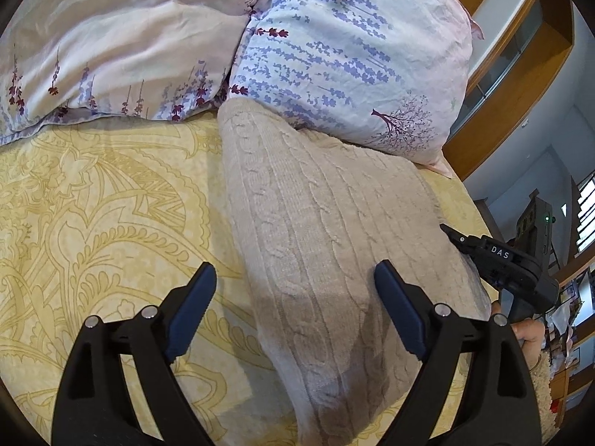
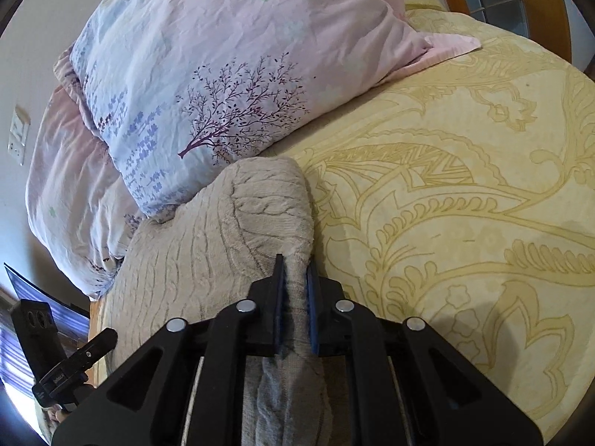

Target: Fold small clothes

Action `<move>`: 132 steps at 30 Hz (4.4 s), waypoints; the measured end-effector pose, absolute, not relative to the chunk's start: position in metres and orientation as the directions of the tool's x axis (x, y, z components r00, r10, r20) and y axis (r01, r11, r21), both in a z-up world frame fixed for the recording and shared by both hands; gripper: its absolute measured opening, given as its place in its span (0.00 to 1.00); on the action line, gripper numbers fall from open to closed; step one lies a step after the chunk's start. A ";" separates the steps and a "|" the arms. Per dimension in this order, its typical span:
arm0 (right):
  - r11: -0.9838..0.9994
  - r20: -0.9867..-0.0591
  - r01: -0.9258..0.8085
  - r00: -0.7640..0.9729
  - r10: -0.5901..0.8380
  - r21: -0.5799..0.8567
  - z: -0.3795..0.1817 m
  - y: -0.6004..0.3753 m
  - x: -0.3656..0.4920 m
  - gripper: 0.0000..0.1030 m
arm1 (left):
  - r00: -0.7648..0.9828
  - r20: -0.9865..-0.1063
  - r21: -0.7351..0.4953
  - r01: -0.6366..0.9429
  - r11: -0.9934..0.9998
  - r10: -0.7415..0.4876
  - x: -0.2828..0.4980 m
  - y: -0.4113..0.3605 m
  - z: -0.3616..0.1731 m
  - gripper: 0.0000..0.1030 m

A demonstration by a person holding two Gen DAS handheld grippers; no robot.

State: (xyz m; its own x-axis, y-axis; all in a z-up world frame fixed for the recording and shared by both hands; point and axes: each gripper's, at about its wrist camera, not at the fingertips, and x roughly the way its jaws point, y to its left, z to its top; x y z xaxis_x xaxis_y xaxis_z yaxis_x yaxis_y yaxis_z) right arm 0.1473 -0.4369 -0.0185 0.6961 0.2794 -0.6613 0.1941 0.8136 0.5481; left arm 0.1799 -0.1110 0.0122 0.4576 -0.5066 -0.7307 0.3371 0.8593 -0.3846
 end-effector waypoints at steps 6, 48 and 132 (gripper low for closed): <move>0.804 -0.650 0.228 0.721 0.240 0.549 -0.005 -0.447 0.135 0.25 | 0.458 -0.735 -0.375 0.340 0.862 -0.501 0.180 -0.111 0.014 0.84; 0.635 -0.500 -0.065 0.557 0.663 0.769 -0.002 -0.387 0.131 0.29 | 0.299 -0.493 -0.783 0.256 0.567 -0.817 0.185 -0.053 0.015 0.38; 0.997 -0.642 0.029 0.766 0.026 0.075 0.008 -0.226 0.029 0.99 | 0.617 -0.786 0.018 0.084 0.996 -0.038 0.041 0.008 0.008 0.98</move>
